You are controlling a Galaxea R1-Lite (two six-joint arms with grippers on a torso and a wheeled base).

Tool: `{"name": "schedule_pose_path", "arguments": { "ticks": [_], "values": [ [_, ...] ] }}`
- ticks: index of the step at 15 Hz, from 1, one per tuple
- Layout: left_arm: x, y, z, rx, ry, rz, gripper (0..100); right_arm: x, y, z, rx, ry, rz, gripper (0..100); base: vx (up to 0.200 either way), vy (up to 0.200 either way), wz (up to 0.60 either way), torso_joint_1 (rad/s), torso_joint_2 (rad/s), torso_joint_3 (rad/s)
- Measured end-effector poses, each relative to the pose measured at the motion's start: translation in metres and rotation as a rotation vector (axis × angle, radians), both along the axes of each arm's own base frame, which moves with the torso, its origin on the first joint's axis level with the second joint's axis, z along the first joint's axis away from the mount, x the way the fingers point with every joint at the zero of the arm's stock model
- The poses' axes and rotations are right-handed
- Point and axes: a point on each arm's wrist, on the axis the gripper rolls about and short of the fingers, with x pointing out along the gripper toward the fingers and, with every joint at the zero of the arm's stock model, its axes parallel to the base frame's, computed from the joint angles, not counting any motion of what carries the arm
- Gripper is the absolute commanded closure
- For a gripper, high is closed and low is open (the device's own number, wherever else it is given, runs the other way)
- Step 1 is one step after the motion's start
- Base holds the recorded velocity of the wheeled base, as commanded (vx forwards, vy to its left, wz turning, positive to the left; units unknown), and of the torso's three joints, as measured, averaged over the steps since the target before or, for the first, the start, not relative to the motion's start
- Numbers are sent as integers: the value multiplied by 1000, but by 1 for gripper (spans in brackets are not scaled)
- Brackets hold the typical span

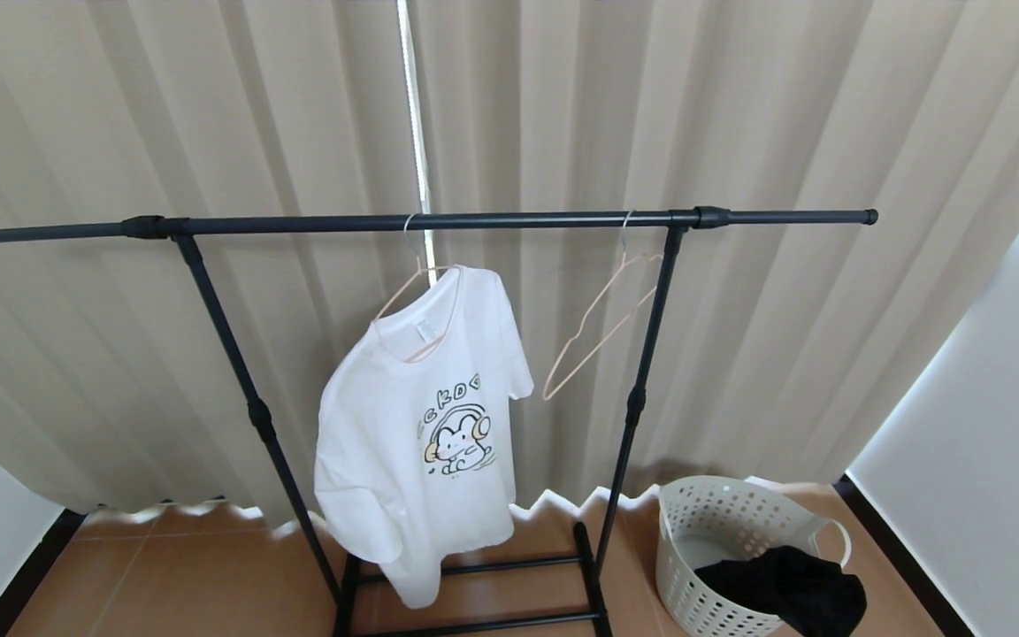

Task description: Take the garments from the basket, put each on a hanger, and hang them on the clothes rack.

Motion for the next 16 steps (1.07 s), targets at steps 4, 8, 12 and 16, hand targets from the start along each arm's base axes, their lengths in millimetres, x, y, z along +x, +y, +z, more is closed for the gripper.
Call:
{"name": "schedule_pose_path", "arguments": {
  "ticks": [4,8,12,16],
  "values": [
    [0,0,0,0,0,-1,0,0,0,0,0,0,0,0,0,0,0,-156,344,184],
    [0,0,0,0,0,0,0,0,0,0,0,0,0,0,0,0,0,-152,336,192],
    [0,0,0,0,-1,0,0,0,0,0,0,0,0,0,0,0,0,-154,354,198],
    [0,0,0,0,0,0,0,0,0,0,0,0,0,0,0,0,0,-158,376,220]
  ]
}}
